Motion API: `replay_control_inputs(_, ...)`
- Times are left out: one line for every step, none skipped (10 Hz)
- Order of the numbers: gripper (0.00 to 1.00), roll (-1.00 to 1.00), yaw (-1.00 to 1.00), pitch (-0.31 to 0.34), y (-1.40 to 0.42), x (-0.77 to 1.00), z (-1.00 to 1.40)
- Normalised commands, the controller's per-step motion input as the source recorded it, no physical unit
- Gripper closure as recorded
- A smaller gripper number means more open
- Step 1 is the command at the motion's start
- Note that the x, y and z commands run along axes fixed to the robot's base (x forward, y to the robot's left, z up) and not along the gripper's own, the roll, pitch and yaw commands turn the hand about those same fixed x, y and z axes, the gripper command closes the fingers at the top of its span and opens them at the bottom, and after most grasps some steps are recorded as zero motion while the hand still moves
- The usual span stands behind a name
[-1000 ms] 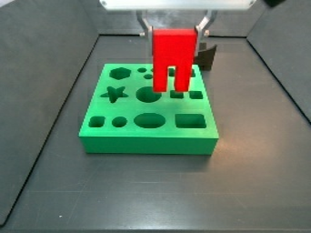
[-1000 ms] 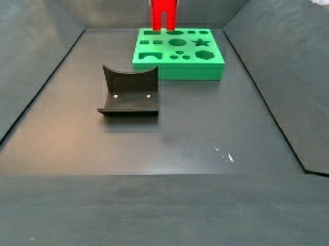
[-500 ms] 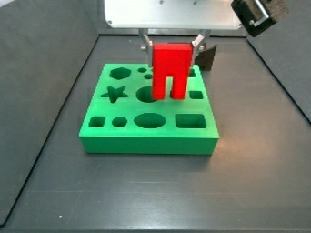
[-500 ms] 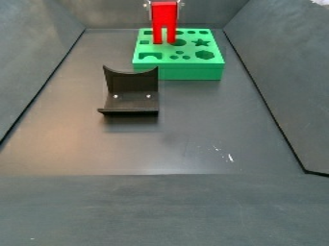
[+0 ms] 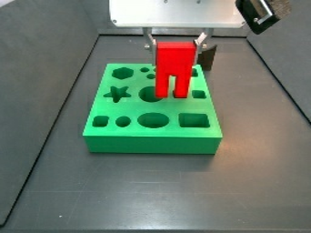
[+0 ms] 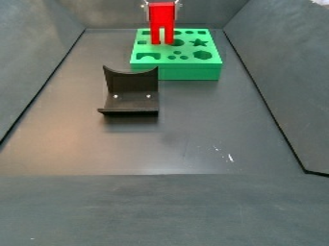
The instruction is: Insert the double-square object.
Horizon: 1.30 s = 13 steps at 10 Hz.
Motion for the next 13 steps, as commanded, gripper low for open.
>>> replay_control_inputs(1.00, -0.17, 0.00, 0.000, 0.00, 0.37, 0.03)
replay_control_inputs(1.00, -0.20, 0.00, -0.003, 0.00, 0.27, 0.25)
replay_control_inputs(1.00, -0.16, 0.03, -0.010, -0.03, 0.27, 0.25)
replay_control_inputs(1.00, -0.12, 0.06, -0.020, -0.09, 0.25, 0.26)
replay_control_inputs(1.00, 0.03, 0.00, 0.001, 0.00, 0.35, -0.18)
replay_control_inputs(1.00, 0.13, 0.00, 0.054, 0.00, 0.41, -0.34)
replay_control_inputs(1.00, 0.08, 0.00, 0.051, 0.01, 0.37, -0.28)
replay_control_inputs(1.00, 0.06, -0.03, 0.049, 0.04, 0.32, -0.24)
replay_control_inputs(1.00, 0.02, -0.10, 0.050, 0.07, 0.27, -0.17)
replay_control_inputs(1.00, 0.03, -0.14, 0.059, 0.09, 0.25, -0.17)
replay_control_inputs(1.00, 0.07, -0.11, 0.004, 0.04, 0.05, -0.22)
replay_control_inputs(1.00, 0.09, -0.09, 0.000, 0.00, 0.00, -0.35)
replay_control_inputs(1.00, 0.13, -0.09, -0.023, 0.00, 0.00, -0.41)
